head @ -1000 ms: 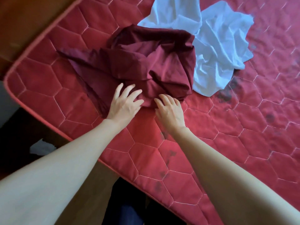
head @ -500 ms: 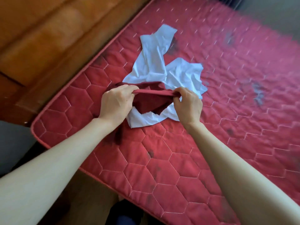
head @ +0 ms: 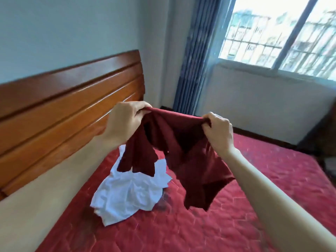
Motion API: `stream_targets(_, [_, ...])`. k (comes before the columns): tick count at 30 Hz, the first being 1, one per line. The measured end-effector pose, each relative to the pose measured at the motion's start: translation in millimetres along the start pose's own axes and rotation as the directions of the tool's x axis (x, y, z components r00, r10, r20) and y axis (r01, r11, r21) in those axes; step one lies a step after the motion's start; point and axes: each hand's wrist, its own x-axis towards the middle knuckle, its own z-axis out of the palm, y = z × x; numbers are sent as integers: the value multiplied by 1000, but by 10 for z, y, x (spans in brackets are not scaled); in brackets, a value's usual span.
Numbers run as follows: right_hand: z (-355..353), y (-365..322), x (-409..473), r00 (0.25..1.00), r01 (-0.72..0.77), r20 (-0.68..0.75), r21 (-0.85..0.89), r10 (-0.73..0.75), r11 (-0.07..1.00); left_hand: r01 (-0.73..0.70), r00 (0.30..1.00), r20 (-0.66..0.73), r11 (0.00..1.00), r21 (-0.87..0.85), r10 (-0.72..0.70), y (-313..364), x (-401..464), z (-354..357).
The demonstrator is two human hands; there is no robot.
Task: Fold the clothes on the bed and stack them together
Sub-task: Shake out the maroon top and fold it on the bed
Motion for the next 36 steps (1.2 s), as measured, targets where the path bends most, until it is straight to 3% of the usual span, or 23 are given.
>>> stream_targets(5, [-985, 625, 43, 985, -170, 11, -3, 170, 985, -31, 998, 59, 999, 18, 30, 774, 283, 68])
stream_targets(9, [-1682, 868, 171, 990, -142, 26, 35, 141, 989, 42, 996, 75, 999, 2, -42, 1044, 496, 228])
stream_targets(14, [-2290, 828, 405, 984, -178, 54, 288, 170, 941, 173, 974, 156, 984, -50, -164, 1272, 701, 494])
stream_targets(18, [-2616, 688, 603, 987, -155, 11, 356, 162, 922, 174, 970, 180, 983, -53, -162, 1487, 803, 613])
stream_targets(22, [-2853, 560, 764, 958, -240, -31, 467, 287, 851, 206, 959, 232, 963, -174, -163, 1699, 937, 609])
stream_targets(26, [-2974, 400, 884, 924, -290, -49, 553, 378, 781, 172, 929, 369, 883, -437, 1, 2101, 1112, 585])
stream_targets(29, [-3000, 215, 951, 942, -249, -53, 552, 331, 796, 41, 922, 358, 879, -475, 150, 2500, 1285, 598])
stream_targets(33, [-3033, 48, 958, 977, -163, -44, 482, 209, 861, 30, 928, 327, 836, -548, 181, 2820, 1453, 681])
stream_targets(36, [-3092, 69, 920, 978, -137, -75, 465, 194, 875, 65, 953, 273, 797, -601, 129, 2891, 1520, 764])
